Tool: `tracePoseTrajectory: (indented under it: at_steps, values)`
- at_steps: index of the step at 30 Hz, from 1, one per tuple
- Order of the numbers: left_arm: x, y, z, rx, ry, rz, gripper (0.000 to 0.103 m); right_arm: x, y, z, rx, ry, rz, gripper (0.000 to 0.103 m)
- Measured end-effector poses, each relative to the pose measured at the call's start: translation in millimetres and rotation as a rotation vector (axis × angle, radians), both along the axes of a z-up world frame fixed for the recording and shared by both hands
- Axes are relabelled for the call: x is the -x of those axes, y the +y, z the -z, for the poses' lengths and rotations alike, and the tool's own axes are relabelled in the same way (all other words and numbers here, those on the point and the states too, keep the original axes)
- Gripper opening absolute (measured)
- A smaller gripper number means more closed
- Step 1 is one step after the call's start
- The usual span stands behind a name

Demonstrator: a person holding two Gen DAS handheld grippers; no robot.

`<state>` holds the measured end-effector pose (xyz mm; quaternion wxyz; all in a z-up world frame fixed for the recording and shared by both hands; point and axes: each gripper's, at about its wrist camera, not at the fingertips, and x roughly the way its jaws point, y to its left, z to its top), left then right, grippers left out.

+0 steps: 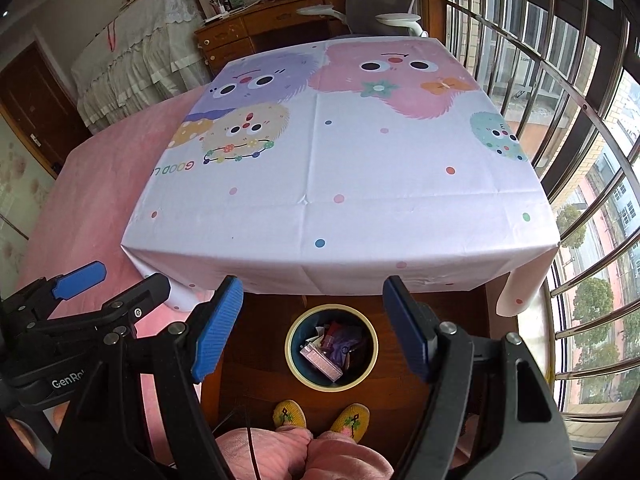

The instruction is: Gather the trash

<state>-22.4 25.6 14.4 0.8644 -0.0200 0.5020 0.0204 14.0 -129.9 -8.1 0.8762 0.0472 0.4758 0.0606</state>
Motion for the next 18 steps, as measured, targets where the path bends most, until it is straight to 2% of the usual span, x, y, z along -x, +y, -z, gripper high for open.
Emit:
tracePoseTrajectory:
  at_steps: [18]
  values:
    - [-4.2,2.5,2.6,-0.008,0.004,-0.012,0.09,-3.4,1.7,0.2,0.004,-0.002,-0.003,0.07]
